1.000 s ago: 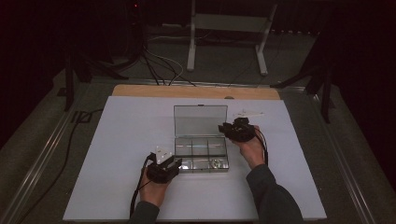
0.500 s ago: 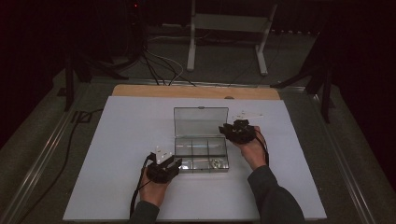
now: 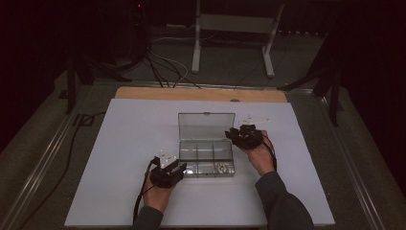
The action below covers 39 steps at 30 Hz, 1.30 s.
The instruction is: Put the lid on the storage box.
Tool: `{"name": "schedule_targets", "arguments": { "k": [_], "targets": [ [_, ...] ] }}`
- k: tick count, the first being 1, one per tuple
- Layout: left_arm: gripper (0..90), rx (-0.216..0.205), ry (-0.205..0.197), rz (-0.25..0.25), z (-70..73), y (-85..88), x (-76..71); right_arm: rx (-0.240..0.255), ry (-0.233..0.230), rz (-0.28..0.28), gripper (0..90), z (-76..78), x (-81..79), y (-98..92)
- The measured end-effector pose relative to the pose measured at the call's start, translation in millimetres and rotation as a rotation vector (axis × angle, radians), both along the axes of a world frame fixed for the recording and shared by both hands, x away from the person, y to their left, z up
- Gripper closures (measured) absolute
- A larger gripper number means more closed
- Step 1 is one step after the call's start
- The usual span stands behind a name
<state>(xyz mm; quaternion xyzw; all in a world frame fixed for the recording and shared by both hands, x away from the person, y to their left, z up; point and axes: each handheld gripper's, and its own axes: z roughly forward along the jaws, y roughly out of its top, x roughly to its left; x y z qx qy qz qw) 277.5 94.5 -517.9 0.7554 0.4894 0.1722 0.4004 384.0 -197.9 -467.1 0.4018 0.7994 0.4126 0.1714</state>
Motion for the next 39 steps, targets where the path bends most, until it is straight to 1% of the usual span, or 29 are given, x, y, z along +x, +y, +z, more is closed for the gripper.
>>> {"name": "schedule_targets", "arguments": {
  "k": [6,18,25,29,33,35,39],
  "targets": [
    [66.7,-0.002,0.0,0.0,-0.1,0.0,0.2,-0.006,-0.004,0.003,72.6,0.7,-2.8,-1.0],
    [67.8,-0.002,-0.001,-0.002,0.1,-0.2,0.1,-0.003,-0.009,0.009,73.6,0.3,-7.5,-4.9],
    [67.2,-0.004,0.0,-0.007,0.1,0.3,0.0,-0.015,-0.018,0.018,73.5,1.2,-10.7,-4.9],
    [64.5,-0.006,0.0,-0.013,-0.1,0.0,0.0,-0.024,-0.026,0.026,73.1,1.6,-13.0,-5.1],
    [60.0,-0.007,0.0,0.001,0.9,2.3,0.4,-0.021,-0.032,0.025,73.1,2.2,-15.3,-6.0],
    [57.4,-0.018,-0.006,0.012,2.1,3.7,0.4,-0.016,-0.037,0.026,73.5,2.7,-16.1,-6.9],
    [53.6,-0.024,-0.024,0.028,6.7,7.1,-0.1,-0.003,-0.045,0.026,73.6,5.7,-18.9,-9.0]
  ]
}}
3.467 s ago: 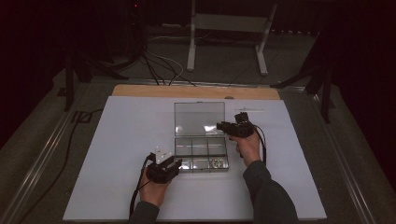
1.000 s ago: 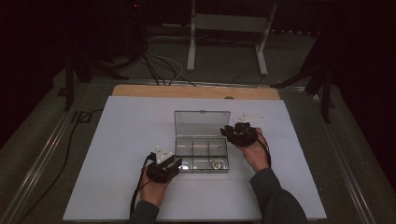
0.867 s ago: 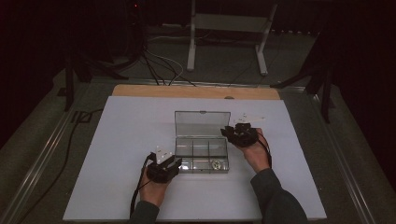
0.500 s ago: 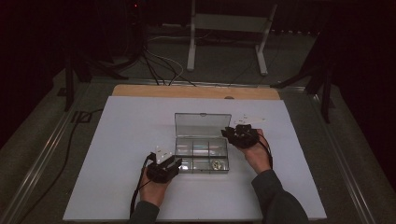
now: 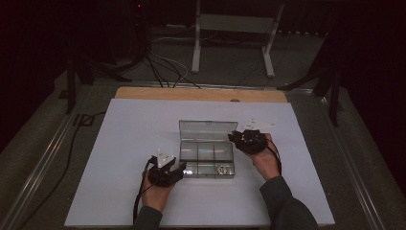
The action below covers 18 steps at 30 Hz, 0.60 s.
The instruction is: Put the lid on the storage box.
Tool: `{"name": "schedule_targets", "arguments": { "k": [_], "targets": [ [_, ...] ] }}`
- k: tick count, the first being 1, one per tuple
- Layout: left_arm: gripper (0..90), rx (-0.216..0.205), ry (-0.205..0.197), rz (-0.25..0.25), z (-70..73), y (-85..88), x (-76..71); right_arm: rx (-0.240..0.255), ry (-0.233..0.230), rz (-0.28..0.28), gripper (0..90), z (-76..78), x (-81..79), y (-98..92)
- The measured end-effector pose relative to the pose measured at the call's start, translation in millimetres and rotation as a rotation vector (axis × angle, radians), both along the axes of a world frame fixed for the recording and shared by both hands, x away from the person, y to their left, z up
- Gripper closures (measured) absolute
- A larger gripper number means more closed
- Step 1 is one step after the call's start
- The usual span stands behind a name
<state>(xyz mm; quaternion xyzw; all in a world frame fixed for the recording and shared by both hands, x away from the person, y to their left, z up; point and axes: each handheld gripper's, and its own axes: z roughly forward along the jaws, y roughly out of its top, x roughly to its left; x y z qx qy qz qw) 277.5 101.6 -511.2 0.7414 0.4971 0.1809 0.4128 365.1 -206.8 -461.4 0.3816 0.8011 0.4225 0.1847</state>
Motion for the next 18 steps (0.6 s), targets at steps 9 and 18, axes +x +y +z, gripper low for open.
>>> {"name": "schedule_targets", "arguments": {
  "k": [9,18],
  "targets": [
    [49.7,-0.054,-0.029,0.022,14.2,12.6,-0.4,0.001,-0.011,0.004,74.8,0.3,-5.4,-2.1],
    [45.4,-0.067,-0.074,0.01,37.7,19.2,-3.5,-0.008,-0.013,0.01,74.8,0.4,-9.6,-2.4]
  ]
}}
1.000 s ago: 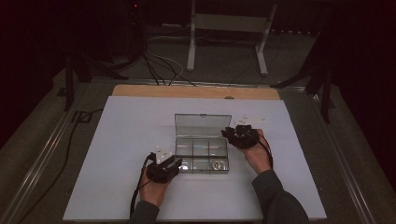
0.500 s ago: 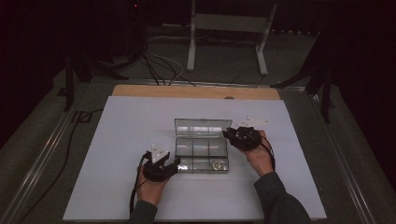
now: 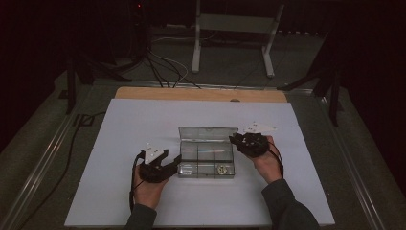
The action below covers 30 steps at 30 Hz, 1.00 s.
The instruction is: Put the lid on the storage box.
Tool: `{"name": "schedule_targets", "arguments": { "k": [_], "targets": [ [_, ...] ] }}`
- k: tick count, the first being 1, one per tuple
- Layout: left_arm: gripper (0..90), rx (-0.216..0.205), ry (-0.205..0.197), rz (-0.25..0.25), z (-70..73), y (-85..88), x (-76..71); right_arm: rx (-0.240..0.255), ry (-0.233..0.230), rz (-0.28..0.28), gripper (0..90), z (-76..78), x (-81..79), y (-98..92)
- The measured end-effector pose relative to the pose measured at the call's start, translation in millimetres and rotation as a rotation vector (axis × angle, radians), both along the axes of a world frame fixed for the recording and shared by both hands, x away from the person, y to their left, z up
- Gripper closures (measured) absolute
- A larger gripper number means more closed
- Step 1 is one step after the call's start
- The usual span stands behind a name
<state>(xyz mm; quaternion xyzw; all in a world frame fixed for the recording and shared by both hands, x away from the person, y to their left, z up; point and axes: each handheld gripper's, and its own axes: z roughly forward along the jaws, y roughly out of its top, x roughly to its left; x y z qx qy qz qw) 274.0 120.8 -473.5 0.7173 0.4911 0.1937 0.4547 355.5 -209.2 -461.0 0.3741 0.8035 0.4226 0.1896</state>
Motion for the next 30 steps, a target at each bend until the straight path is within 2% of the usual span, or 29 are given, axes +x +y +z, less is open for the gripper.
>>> {"name": "schedule_targets", "arguments": {
  "k": [5,7,8,13,17,21,23,27,30],
  "targets": [
    [48.3,0.0,-0.013,-0.01,8.8,0.3,-1.9,-0.004,-0.001,0.0,74.8,-0.1,-2.6,0.1],
    [53.7,-0.007,-0.012,-0.019,10.0,0.0,-2.3,-0.003,0.0,0.0,74.8,-0.2,-3.2,0.2],
    [53.7,-0.022,-0.012,-0.04,12.0,-0.8,-3.4,-0.005,0.0,0.002,74.8,-0.3,-3.7,0.0],
    [69.7,-0.03,-0.017,-0.078,16.0,-4.8,-4.8,0.004,0.01,0.004,74.8,-1.6,-6.9,-1.7],
    [78.5,-0.005,-0.021,-0.061,22.7,-4.9,-1.0,0.011,0.011,0.004,74.8,-3.7,-8.8,-2.7],
    [90.0,-0.023,-0.038,-0.075,34.1,-8.9,3.7,0.009,0.013,0.008,74.7,-4.4,-10.1,-2.9],
    [90.0,-0.042,-0.034,-0.083,38.2,-12.3,6.0,0.01,0.015,0.007,74.7,-4.7,-10.6,-3.1],
    [90.0,-0.032,-0.021,-0.086,42.3,-18.6,10.4,0.012,0.016,0.009,74.7,-5.3,-11.5,-3.3],
    [90.0,-0.043,-0.006,-0.08,42.5,-19.5,13.7,0.009,0.017,0.015,74.8,-6.1,-12.6,-4.0]
  ]
}}
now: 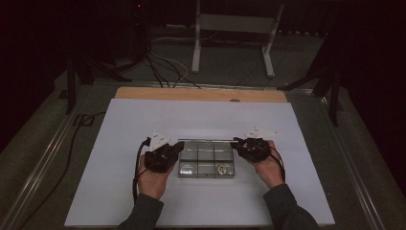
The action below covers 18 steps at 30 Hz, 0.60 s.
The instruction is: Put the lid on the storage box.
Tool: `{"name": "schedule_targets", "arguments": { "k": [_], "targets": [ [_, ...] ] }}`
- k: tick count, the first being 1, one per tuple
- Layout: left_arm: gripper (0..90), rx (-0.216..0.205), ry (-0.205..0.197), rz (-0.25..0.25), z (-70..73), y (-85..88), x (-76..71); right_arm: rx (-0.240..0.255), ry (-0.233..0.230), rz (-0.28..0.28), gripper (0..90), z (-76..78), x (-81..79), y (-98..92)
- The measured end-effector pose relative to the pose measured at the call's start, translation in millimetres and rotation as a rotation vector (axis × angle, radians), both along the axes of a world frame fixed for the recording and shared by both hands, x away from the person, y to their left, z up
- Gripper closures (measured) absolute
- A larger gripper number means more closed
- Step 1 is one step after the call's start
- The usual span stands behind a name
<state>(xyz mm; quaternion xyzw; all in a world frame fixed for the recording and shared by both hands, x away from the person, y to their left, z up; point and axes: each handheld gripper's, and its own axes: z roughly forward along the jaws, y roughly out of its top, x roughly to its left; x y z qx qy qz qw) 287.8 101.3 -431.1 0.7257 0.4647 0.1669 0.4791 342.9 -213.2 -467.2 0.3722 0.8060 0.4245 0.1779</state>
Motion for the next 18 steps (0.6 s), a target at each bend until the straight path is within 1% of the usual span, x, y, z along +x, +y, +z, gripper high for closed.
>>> {"name": "schedule_targets", "arguments": {
  "k": [5,7,8,9,11,12,13,14,15,16,17,18],
  "targets": [
    [90.0,0.0,0.01,-0.01,-2.6,-1.5,-0.3,0.011,0.009,0.003,74.9,-1.9,-1.6,-2.2],
    [90.0,0.001,0.011,-0.012,-3.4,-1.3,-0.6,0.011,0.01,0.007,73.4,-2.3,-2.1,-2.6],
    [90.0,-0.007,0.012,-0.015,-4.7,-0.7,-1.5,0.014,0.009,0.009,71.0,-2.5,-2.8,-2.7],
    [90.0,-0.008,0.013,-0.018,-5.3,-0.4,-2.0,0.02,0.003,0.006,62.8,-1.9,-4.7,-3.5],
    [90.0,-0.006,0.014,-0.02,-6.5,-0.4,-3.0,0.037,0.002,-0.005,52.9,-0.3,-5.9,-5.4],
    [90.0,-0.008,0.015,-0.022,-7.4,-0.5,-3.5,0.055,0.007,-0.004,47.6,0.7,-6.3,-6.7],
    [90.0,-0.008,0.015,-0.022,-7.4,-0.5,-3.5,0.055,0.007,-0.004,47.6,0.7,-6.3,-6.7],
    [90.0,-0.011,0.015,-0.027,-9.1,-0.4,-4.4,0.074,0.01,0.0,41.1,1.9,-7.4,-7.6],
    [90.0,-0.01,0.015,-0.029,-9.8,-0.3,-4.9,0.088,-0.008,-0.009,30.3,4.5,-9.9,-8.7],
    [90.0,-0.009,0.015,-0.03,-10.5,-0.1,-5.2,0.097,-0.005,-0.012,26.1,5.9,-10.9,-9.5],
    [90.0,-0.012,0.017,-0.029,-11.1,0.0,-5.5,0.104,-0.004,-0.021,19.2,7.0,-12.1,-9.9],
    [90.0,-0.012,0.018,-0.03,-11.5,0.2,-5.7,0.1,-0.006,-0.032,12.8,8.0,-12.9,-10.1]
  ]
}}
